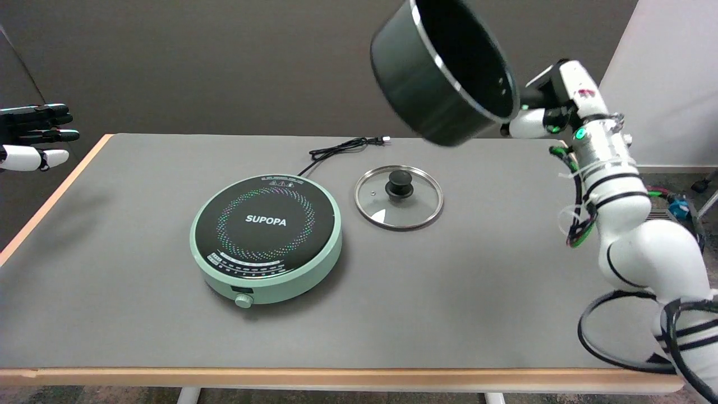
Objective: Place the pot onto the induction cooker.
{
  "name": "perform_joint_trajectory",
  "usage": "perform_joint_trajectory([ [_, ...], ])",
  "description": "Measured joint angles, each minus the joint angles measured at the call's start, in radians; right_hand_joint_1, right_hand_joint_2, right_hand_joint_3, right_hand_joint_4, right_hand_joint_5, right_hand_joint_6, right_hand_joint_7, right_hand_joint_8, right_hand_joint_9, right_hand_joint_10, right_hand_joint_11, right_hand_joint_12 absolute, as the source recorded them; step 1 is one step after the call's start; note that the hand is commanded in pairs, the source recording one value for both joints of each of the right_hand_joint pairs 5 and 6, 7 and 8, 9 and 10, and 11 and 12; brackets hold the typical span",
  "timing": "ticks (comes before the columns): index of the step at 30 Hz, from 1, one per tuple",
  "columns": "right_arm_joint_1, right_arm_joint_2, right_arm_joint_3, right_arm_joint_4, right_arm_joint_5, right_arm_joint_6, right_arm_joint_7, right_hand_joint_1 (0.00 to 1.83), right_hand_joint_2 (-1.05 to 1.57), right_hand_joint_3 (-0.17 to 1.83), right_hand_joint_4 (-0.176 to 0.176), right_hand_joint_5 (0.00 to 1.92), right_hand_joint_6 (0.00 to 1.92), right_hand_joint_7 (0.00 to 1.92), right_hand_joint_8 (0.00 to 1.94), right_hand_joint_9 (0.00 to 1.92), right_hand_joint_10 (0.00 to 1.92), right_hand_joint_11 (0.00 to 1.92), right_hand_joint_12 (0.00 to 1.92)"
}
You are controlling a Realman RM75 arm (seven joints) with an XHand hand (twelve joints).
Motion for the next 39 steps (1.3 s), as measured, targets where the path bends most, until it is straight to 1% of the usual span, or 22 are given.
perform_joint_trajectory([
  [7, 0.090, -0.003, 0.014, -0.033, 0.013, -0.032, 0.018, 1.07, 0.65, 1.48, -0.032, 1.92, 1.92, 1.92, 1.92, 1.92, 1.92, 1.92, 1.92],
  [12, 0.163, 0.014, -0.026, -0.066, 0.021, -0.059, 0.025, 1.06, 0.65, 1.48, -0.032, 1.92, 1.92, 1.92, 1.92, 1.92, 1.92, 1.92, 1.92],
  [18, 0.287, 0.046, -0.128, -0.125, 0.043, -0.089, 0.032, 1.07, 0.65, 1.49, -0.032, 1.92, 1.92, 1.92, 1.92, 1.92, 1.92, 1.92, 1.92],
  [24, 0.404, 0.061, -0.224, -0.190, 0.075, -0.121, 0.038, 1.07, 0.65, 1.49, -0.032, 1.92, 1.92, 1.92, 1.92, 1.92, 1.92, 1.92, 1.92],
  [32, 0.549, 0.055, -0.360, -0.274, 0.113, -0.155, 0.042, 1.07, 0.64, 1.50, -0.032, 1.92, 1.92, 1.92, 1.92, 1.92, 1.92, 1.92, 1.92],
  [39, 0.680, 0.033, -0.511, -0.373, 0.134, -0.178, 0.038, 1.07, 0.63, 1.50, -0.032, 1.92, 1.92, 1.92, 1.92, 1.92, 1.92, 1.92, 1.92],
])
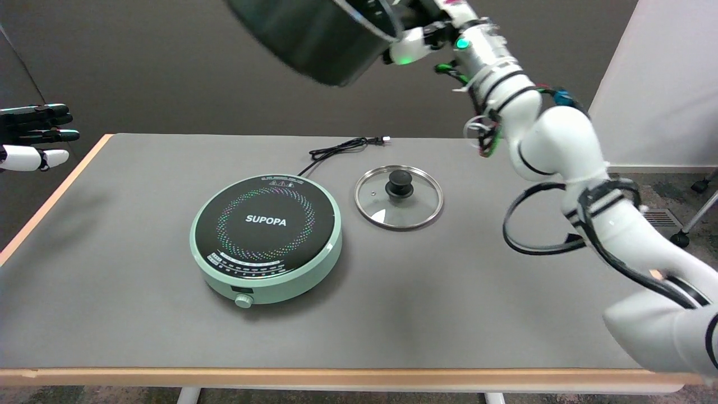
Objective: Place the pot onto the induction cooker.
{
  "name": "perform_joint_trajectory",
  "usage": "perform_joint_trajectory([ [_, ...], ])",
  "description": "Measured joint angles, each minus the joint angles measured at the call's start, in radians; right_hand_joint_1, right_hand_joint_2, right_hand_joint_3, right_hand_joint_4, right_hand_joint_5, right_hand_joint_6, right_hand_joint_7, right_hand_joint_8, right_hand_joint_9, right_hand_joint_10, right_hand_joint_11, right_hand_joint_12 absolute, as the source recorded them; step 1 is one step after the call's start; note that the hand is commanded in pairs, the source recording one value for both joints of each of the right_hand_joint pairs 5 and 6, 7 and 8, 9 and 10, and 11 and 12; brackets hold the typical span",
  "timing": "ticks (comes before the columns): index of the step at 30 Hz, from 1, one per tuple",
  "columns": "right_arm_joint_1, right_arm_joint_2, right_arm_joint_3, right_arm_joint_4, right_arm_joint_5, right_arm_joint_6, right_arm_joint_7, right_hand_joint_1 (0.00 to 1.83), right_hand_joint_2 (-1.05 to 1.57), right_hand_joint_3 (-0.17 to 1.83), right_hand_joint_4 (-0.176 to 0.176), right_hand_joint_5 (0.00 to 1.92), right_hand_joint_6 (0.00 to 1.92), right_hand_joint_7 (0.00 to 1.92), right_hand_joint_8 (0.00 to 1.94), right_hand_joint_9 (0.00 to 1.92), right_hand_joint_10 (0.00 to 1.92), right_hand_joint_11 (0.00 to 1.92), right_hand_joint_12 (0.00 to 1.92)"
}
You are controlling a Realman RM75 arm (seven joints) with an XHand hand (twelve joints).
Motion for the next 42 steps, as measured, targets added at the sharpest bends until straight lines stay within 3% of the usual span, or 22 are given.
perform_joint_trajectory([
  [19, 0.293, -0.090, -0.405, -0.235, 0.016, -0.043, -0.208, 1.08, 0.62, 1.51, -0.032, 1.92, 1.92, 1.92, 1.92, 1.92, 1.92, 1.92, 1.92],
  [28, 0.354, -0.086, -0.558, -0.210, 0.018, -0.054, -0.318, 1.08, 0.62, 1.51, -0.032, 1.92, 1.92, 1.92, 1.92, 1.92, 1.92, 1.92, 1.92],
  [42, 0.363, -0.013, -0.661, -0.089, 0.008, -0.068, -0.400, 1.08, 0.61, 1.51, -0.032, 1.92, 1.92, 1.92, 1.92, 1.92, 1.92, 1.92, 1.92],
])
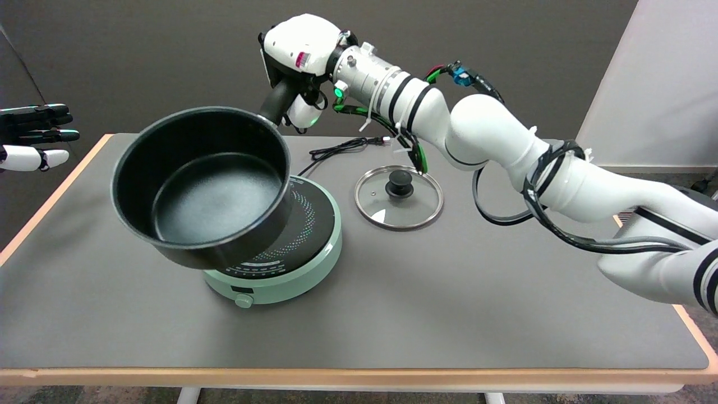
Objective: Place the pot onto the induction cooker.
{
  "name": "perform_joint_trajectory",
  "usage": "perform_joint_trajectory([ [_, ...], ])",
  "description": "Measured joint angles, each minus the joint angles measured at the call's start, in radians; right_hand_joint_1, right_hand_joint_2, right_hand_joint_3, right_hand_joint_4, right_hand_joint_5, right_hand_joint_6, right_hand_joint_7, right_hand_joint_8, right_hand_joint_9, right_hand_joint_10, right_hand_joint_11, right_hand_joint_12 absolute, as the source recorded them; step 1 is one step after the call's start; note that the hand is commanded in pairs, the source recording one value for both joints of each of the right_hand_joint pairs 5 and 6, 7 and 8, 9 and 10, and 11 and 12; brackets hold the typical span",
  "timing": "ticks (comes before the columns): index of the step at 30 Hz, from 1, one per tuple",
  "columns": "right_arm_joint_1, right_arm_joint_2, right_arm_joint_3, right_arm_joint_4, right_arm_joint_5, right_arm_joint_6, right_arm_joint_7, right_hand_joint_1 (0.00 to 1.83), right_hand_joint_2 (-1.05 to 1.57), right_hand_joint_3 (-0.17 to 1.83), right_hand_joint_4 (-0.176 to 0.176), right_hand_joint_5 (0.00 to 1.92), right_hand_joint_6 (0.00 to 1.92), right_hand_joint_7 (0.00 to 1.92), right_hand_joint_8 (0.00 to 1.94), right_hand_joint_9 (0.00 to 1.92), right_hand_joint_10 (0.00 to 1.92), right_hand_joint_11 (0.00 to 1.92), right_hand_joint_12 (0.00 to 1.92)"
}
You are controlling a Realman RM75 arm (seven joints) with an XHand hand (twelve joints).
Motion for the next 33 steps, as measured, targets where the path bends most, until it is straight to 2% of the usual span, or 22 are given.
perform_joint_trajectory([
  [10, -0.005, -0.005, -0.029, -0.035, -0.001, -0.010, -0.023, 1.07, 0.61, 1.54, -0.032, 1.92, 1.92, 1.92, 1.92, 1.92, 1.92, 1.92, 1.92],
  [22, 0.017, -0.086, -0.042, -0.187, -0.004, -0.022, -0.034, 1.07, 0.61, 1.55, -0.032, 1.92, 1.92, 1.92, 1.92, 1.92, 1.92, 1.92, 1.92],
  [33, 0.038, -0.144, -0.046, -0.252, -0.008, -0.006, -0.044, 1.07, 0.60, 1.56, -0.032, 1.92, 1.92, 1.92, 1.92, 1.92, 1.92, 1.92, 1.92],
])
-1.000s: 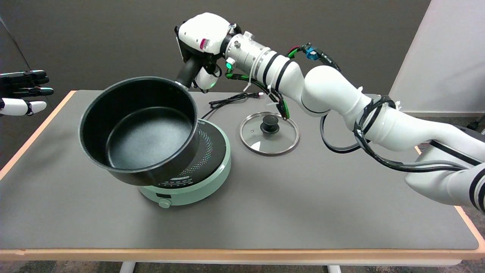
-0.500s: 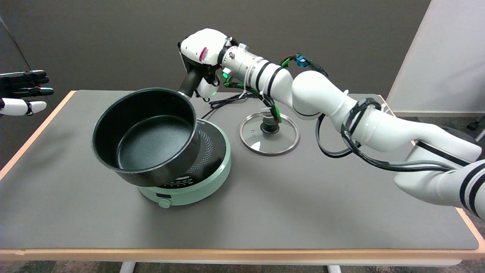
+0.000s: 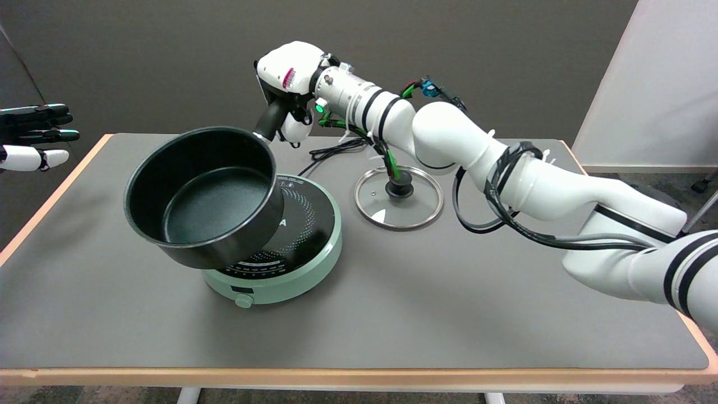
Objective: Place the pot onto the induction cooker.
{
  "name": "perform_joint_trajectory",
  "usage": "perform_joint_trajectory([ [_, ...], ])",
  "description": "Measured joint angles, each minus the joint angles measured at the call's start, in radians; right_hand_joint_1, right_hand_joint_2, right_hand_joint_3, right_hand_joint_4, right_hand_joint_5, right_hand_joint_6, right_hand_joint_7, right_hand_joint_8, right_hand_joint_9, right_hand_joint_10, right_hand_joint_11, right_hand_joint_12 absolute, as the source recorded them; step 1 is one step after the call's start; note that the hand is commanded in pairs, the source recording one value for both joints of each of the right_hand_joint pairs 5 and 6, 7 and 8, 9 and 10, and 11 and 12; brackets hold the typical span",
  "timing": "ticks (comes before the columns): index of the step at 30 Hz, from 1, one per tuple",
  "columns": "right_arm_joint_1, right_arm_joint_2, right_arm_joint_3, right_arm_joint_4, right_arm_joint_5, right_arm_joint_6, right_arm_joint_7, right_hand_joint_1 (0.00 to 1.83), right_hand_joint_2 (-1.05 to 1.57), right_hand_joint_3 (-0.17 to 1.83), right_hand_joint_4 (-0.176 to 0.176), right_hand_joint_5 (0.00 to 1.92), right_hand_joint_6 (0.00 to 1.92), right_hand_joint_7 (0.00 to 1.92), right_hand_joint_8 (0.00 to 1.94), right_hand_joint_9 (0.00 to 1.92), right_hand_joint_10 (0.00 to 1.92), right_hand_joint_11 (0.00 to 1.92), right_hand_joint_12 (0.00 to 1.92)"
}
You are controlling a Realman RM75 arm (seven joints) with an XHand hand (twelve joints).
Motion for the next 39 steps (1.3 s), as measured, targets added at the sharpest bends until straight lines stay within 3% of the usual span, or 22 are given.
perform_joint_trajectory([
  [39, 0.016, -0.124, -0.001, -0.242, 0.002, -0.009, -0.029, 1.08, 0.61, 1.55, -0.032, 1.92, 1.92, 1.92, 1.92, 1.92, 1.92, 1.92, 1.92],
])
